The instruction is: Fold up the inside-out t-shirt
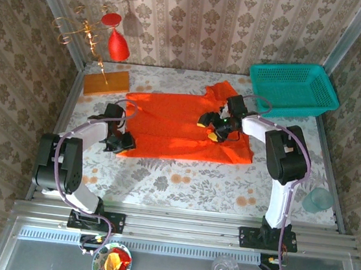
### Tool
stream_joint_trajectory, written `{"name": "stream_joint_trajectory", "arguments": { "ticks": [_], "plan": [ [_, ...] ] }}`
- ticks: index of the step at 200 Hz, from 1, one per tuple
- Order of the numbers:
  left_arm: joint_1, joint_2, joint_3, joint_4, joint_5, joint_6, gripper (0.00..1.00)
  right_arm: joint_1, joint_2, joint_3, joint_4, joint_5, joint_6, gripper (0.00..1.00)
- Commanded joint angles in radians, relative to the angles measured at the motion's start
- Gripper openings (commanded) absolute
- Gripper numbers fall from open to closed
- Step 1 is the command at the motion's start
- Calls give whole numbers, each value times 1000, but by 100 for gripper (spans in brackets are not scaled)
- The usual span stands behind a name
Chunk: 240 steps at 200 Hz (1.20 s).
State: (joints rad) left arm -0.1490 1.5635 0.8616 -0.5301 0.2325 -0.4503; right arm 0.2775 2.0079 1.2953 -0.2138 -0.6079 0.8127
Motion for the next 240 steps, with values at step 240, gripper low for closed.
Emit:
{"name": "stream_joint_trajectory", "arguments": {
  "ticks": [240],
  "plan": [
    [98,-101,-215,55,57,-133,13,-304,-459,-576,-279,240,-69,80]
  ]
}}
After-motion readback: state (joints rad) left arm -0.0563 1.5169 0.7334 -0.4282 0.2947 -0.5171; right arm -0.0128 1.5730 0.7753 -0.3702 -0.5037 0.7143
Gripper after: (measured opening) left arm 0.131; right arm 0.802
